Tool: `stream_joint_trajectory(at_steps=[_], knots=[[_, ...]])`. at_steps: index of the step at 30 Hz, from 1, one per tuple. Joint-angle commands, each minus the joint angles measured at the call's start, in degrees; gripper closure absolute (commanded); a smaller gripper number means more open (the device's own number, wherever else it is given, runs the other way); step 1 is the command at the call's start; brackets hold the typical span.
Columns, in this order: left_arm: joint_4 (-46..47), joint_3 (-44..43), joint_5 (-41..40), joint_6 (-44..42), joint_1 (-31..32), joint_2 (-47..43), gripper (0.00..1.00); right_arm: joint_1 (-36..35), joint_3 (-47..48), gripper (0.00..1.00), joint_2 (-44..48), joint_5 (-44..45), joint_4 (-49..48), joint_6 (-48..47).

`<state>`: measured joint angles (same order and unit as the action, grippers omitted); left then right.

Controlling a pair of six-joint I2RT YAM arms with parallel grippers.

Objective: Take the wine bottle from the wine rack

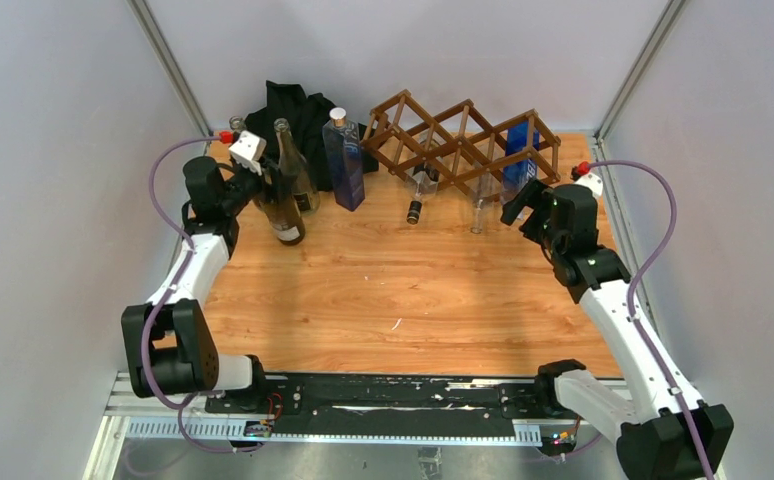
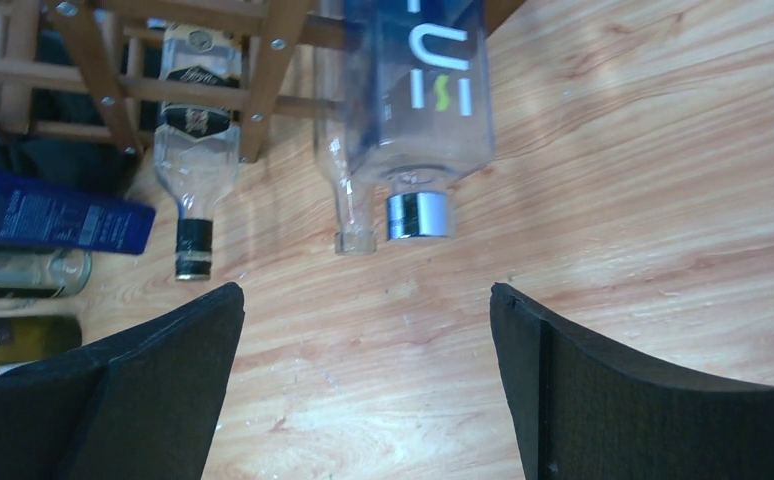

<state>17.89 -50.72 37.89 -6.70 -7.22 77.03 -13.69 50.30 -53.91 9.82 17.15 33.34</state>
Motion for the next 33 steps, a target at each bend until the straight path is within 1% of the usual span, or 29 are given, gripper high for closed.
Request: stream_joint_trajectory(at_steps=[1, 4, 6, 7, 9, 11, 17, 19, 23, 25, 28, 31, 33], knots=[[3.6, 2.9, -2.1, -0.9, -0.7, -2.7, 0.22, 4.4, 1.4, 0.04, -1.5, -1.8, 1.7, 1.5], [2.7, 3.5, -3.5, -1.3, -0.7, -4.2, 0.13, 6.9, 3.0, 0.04, -4.6, -2.6, 1.8, 2.0], [0.2, 3.0, -4.2, -1.5, -0.7, -4.8, 0.03, 8.0, 3.8, 0.03, -6.5, -3.0, 1.7, 2.1], [-1.5, 2.4, -4.6, -1.6, -0.6, -5.1, 0.01, 8.7, 4.4, 0.03, -7.6, -3.2, 1.6, 2.2], [-6.0, 0.6, -5.8, -1.6, -0.7, -5.3, 0.0, 10.1, 5.5, 0.03, -9.9, -3.7, 1.0, 2.1], [-12.1, -3.3, -7.1, -2.8, -0.7, -5.0, 0.0, 11.3, 6.8, 0.03, -12.5, -4.4, -0.2, 2.1], [-34.9, -16.1, -13.0, -7.6, -0.7, -5.1, 0.0, 12.7, 11.3, 0.03, -20.7, -8.1, -4.1, 0.8], [-39.9, -19.5, -14.4, -9.2, -0.8, -5.9, 0.0, 13.0, 13.0, 0.03, -23.7, -8.9, -4.7, 0.4], [-49.9, -25.9, -14.7, -11.5, -0.7, -6.9, 0.0, 13.1, 15.1, 0.03, -29.3, -13.6, -6.6, 0.2], [-54.1, -29.1, -13.9, -12.2, -0.8, -7.0, 0.0, 15.1, 15.7, 0.03, -31.5, -14.8, -7.1, 0.5], [-59.2, -31.8, -11.7, -13.1, -0.8, -6.9, 0.0, 16.0, 15.2, 0.03, -33.2, -16.5, -9.4, 0.8], [-61.0, -33.2, -9.8, -13.1, -0.7, -7.2, 0.0, 16.4, 14.5, 0.04, -34.3, -17.8, -10.8, 0.5], [-61.6, -33.4, -8.7, -13.2, -0.8, -7.5, 0.0, 16.8, 13.8, 0.06, -34.7, -18.8, -12.4, 0.5]])
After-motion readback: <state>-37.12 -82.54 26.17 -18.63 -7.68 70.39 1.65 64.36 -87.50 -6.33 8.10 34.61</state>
